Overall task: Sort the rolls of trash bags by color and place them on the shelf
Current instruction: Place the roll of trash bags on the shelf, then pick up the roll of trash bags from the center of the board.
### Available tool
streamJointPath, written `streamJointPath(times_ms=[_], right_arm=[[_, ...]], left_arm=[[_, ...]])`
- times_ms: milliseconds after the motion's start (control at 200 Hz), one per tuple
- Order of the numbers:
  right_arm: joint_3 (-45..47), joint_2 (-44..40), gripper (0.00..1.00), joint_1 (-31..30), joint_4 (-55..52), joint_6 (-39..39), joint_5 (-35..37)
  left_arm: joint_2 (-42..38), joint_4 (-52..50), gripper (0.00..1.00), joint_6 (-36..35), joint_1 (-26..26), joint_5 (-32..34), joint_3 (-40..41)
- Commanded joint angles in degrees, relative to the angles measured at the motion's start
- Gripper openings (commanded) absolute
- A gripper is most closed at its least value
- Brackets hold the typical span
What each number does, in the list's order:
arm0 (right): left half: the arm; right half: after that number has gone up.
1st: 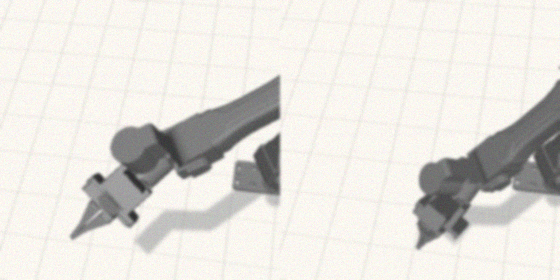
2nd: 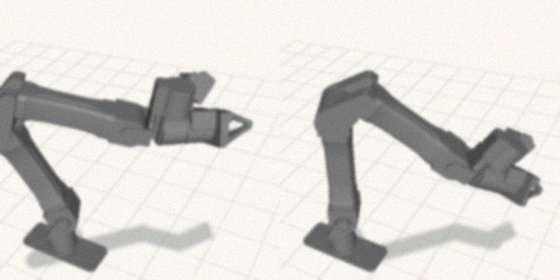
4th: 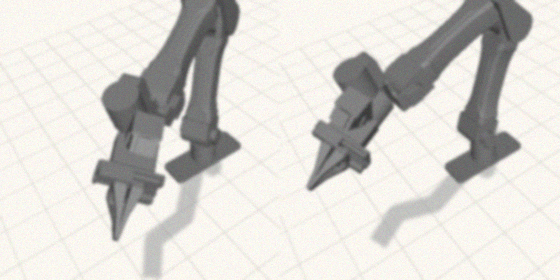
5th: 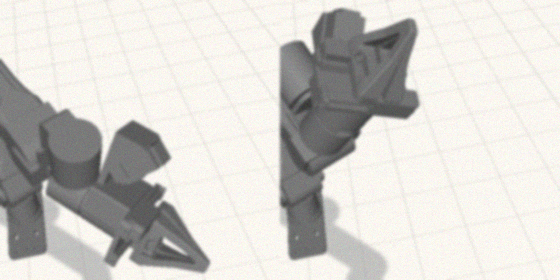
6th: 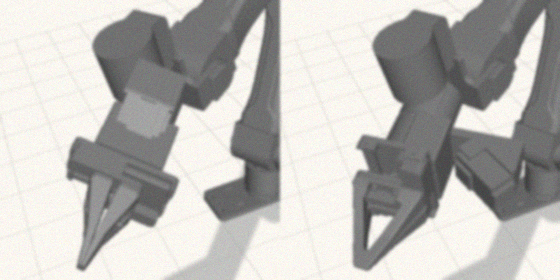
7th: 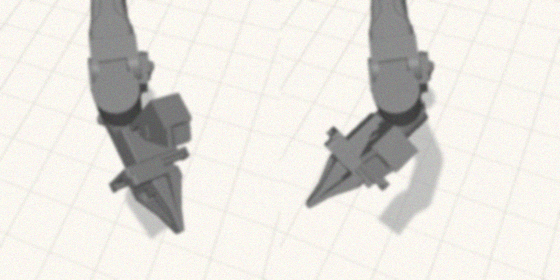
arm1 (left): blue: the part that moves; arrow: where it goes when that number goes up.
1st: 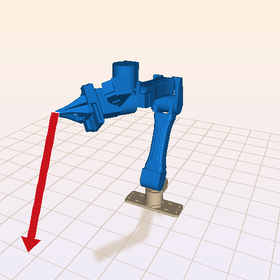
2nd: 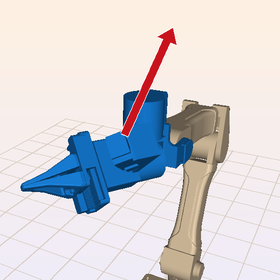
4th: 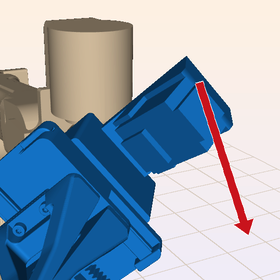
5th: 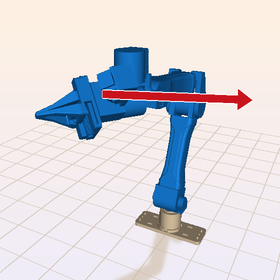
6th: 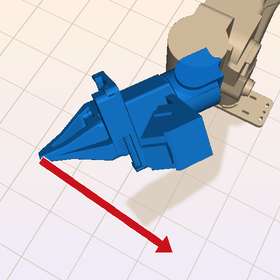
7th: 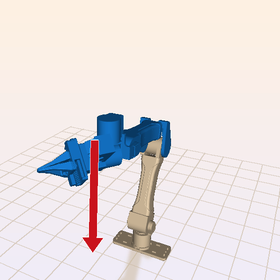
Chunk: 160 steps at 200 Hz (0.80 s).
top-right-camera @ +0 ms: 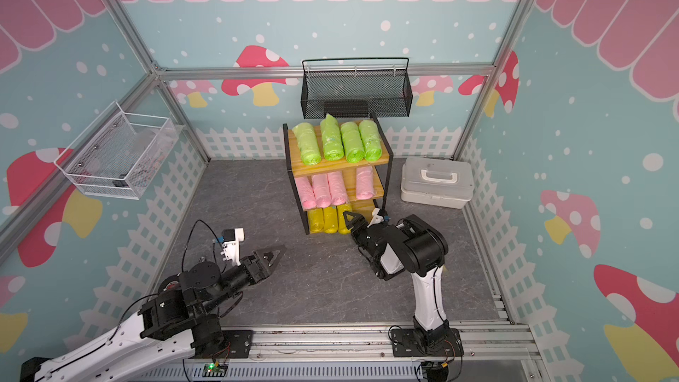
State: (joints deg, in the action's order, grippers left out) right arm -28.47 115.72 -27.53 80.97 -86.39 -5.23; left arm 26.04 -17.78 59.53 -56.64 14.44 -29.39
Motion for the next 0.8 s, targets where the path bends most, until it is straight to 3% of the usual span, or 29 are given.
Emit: streamJointPath(times_ms=[0, 370, 475, 630, 796], right_arm=[[2.5, -1.9, 0.76, 1.4, -2.3, 1.1, -0.1], [6.0, -9.3, 0.82, 3.3, -13.6, 6.2, -3.5], [4.6, -16.4, 0.82, 3.4, -26.2, 10.9, -4.7], [0.5, -30.3, 0.83, 3.4, -54.3, 20.2, -4.4], [0.5, -41.4, 0.83, 3.4, -74.4, 23.4, -3.9]], left_arm=[[0.5, -0.5, 0.98, -1.8, 0.3, -0.9, -1.9], [0.9, -0.5, 0.98, -2.2, 0.4, -1.5, -2.4], [1.1, -0.5, 0.98, -2.3, 0.4, -1.4, -2.3], [1.2, -0.5, 0.98, -2.4, 0.5, -1.2, -2.1], [1.4, 1.0, 0.98, -2.2, 0.5, -0.9, -0.8]])
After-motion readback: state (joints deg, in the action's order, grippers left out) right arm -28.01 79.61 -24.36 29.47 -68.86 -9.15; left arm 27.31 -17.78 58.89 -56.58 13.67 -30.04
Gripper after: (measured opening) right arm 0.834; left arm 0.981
